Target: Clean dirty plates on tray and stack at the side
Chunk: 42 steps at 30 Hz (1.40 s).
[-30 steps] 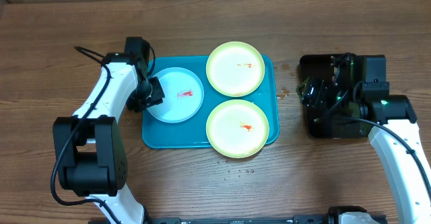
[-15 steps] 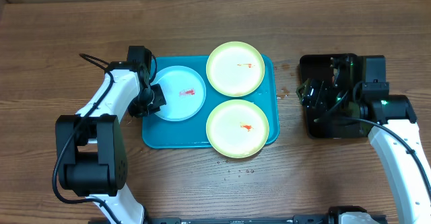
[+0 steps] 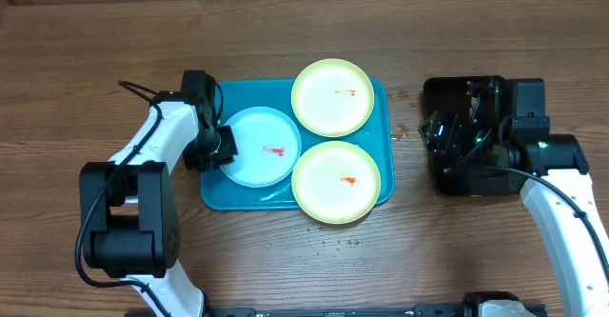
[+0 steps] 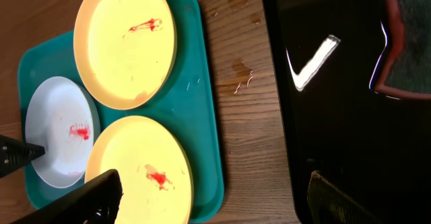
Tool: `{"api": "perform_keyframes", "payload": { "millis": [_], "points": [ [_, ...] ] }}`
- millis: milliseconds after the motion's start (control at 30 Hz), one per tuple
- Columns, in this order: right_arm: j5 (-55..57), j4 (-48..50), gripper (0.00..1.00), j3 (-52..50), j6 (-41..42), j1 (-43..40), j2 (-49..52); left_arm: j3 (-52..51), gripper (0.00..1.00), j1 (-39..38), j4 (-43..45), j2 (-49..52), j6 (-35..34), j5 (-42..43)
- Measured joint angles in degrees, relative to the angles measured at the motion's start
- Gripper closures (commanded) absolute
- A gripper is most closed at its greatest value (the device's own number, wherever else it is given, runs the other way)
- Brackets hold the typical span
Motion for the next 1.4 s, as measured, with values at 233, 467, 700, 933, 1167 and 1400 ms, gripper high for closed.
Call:
{"api": "perform_keyframes", "payload": {
  "millis": [233,467,700,933,1167,1400],
  "points": [
    [0.0,0.0,0.1,0.0,0.0,0.0,0.0,0.0,0.38,0.0,4.9,0.0,6.2,-1.2],
    [0.0,-0.1,0.1,0.0,0.0,0.0,0.0,0.1,0.55,0.0,11.7,0.0,15.0,-2.2],
    [0.0,-0.2,0.1,0.0,0.0,0.0,0.0,0.0,0.7,-0.4,12.0,0.0,24.2,-1.4],
    [0.0,-0.2,0.1,0.0,0.0,0.0,0.0,0.1,0.75,-0.4,12.2,0.0,26.4,-3.6],
    [0.0,0.0,0.1,0.0,0.0,0.0,0.0,0.0,0.96,-0.4,13.7,0.0,27.4,-4.1],
    [0.0,0.6,0.14,0.0,0.0,0.0,1.4,0.0,0.96,-0.4,13.7,0.0,27.7,-4.1]
  ]
}}
